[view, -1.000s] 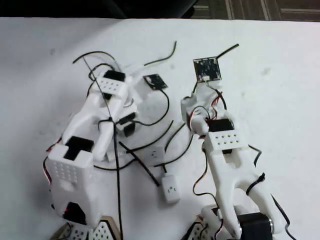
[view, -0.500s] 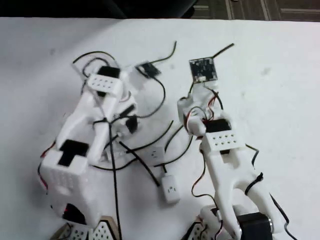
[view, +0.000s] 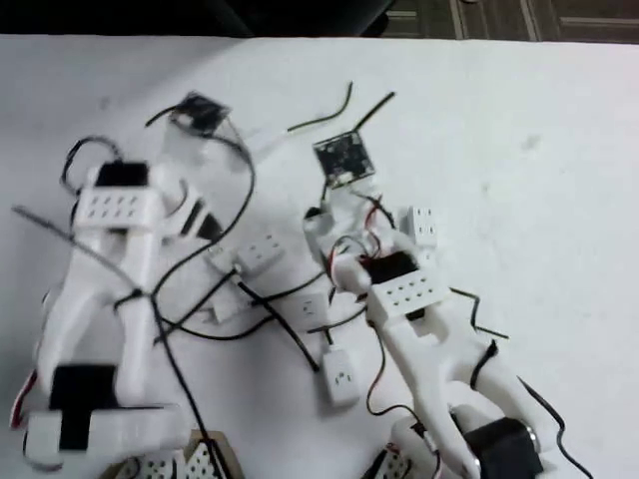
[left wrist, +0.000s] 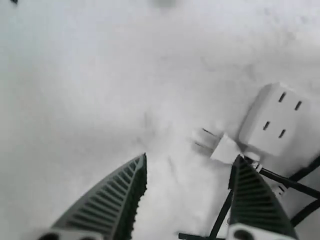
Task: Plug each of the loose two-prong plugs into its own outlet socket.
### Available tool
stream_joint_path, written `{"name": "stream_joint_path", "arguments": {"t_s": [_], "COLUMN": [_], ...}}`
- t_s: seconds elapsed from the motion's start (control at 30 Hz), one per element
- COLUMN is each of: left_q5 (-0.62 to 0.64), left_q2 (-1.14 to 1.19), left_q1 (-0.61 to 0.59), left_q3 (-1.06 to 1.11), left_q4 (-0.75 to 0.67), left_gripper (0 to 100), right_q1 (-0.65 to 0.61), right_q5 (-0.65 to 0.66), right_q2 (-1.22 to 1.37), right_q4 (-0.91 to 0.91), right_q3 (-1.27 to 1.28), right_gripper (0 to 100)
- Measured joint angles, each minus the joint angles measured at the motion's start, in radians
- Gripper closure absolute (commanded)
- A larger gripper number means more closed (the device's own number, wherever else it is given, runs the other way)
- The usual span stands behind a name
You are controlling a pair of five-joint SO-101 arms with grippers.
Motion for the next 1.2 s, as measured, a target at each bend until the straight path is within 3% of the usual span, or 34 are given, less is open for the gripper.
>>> {"name": "stream_joint_path", "arguments": {"t_s": [0.27, 0.53, 1.2], "left_q5": [0.008, 0.025, 0.029], "left_q2": [-0.37, -0.58, -0.603], "left_q1": [-0.127, -0.176, -0.176], "left_q3": [0.473, 0.729, 0.792], "left_q4": [-0.255, -0.284, -0.29], "left_gripper": [73, 73, 73], "right_q1": [-0.091, -0.155, -0.175], "right_q5": [0.043, 0.077, 0.104], "right_q2": [0.127, 0.143, 0.313], "right_q4": [-0.106, -0.178, -0.342], "right_q3": [0.0, 0.0, -0.008], "right_gripper": [98.1, 98.1, 98.1]}}
